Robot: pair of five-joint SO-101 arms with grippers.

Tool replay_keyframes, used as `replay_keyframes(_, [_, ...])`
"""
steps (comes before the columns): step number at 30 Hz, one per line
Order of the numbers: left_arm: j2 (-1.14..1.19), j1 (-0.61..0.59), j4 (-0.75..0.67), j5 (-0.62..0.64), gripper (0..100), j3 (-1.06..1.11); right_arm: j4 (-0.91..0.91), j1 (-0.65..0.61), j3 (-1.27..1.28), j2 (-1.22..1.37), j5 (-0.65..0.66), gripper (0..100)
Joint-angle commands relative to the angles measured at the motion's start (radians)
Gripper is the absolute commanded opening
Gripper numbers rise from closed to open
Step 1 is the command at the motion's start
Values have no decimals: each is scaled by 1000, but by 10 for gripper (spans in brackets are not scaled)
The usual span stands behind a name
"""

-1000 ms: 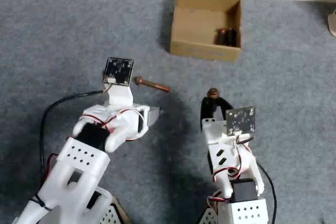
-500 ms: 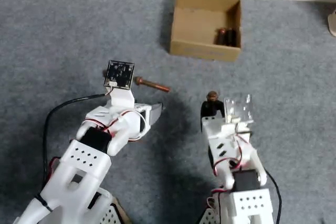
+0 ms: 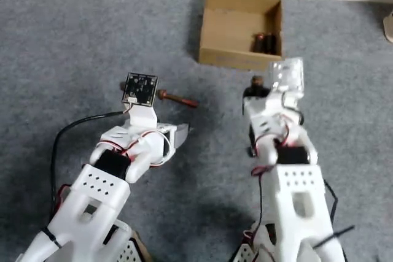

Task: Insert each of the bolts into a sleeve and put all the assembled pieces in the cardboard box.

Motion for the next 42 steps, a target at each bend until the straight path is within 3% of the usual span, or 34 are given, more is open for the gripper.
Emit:
replay_keyframes(1, [-7,-13,-23,5,239,-4,-59,36,-154,133,9,5])
replay_keyframes(42, [-5,-13,-23,5,239,-1,-58,36,-1767,1561,9,5])
